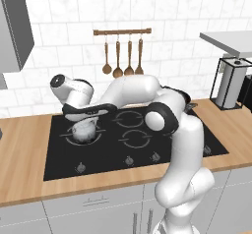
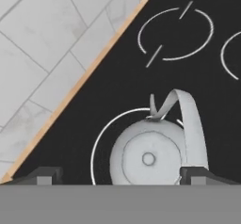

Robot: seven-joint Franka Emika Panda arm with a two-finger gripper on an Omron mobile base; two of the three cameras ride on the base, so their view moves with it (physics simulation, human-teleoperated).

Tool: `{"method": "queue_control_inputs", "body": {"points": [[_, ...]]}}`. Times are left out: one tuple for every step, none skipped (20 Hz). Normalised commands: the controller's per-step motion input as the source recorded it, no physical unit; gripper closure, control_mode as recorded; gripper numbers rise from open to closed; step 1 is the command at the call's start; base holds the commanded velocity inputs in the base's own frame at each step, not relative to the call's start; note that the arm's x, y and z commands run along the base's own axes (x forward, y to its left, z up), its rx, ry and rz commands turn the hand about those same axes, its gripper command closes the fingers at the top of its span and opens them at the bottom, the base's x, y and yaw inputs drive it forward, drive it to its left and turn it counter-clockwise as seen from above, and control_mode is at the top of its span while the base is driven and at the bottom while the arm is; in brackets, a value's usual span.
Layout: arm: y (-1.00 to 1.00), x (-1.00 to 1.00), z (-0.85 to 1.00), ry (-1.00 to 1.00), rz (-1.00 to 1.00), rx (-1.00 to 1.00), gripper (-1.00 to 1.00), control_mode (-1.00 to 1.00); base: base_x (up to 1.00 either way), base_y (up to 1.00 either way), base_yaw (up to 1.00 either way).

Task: Pick the kettle from the counter and place it on a stove burner. Then turn the burner on.

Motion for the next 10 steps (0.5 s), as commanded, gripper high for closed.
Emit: {"method": "queue_control_inputs", "body": {"points": [[0.09,-0.32,0.0,0.0,-0.09,0.0,-1.0,-1.0,0.0,0.0,0.0],[0.08,-0.32,0.0,0.0,-0.09,0.0,-1.0,-1.0,0.0,0.0,0.0],[0.06,-0.29,0.0,0.0,-0.09,0.0,-1.0,-1.0,0.0,0.0,0.0],[0.04,-0.29,0.0,0.0,-0.1,0.0,-1.0,-1.0,0.0,0.0,0.0],[0.03,-0.3,0.0,0.0,-0.09,0.0,-1.0,-1.0,0.0,0.0,0.0],[0.0,-0.31,0.0,0.0,-0.1,0.0,-1.0,-1.0,0.0,0.0,0.0],[0.0,-0.36,0.0,0.0,-0.1,0.0,-1.0,-1.0,0.0,0.0,0.0],[0.0,-0.44,0.04,0.0,-0.1,0.0,-1.0,-1.0,0.0,0.0,0.0],[0.0,-0.57,0.04,0.0,-0.09,0.0,-1.0,-1.0,0.0,0.0,0.0],[0.0,-0.66,0.0,0.0,-0.08,0.0,-1.0,-1.0,0.0,0.0,0.0]]}}
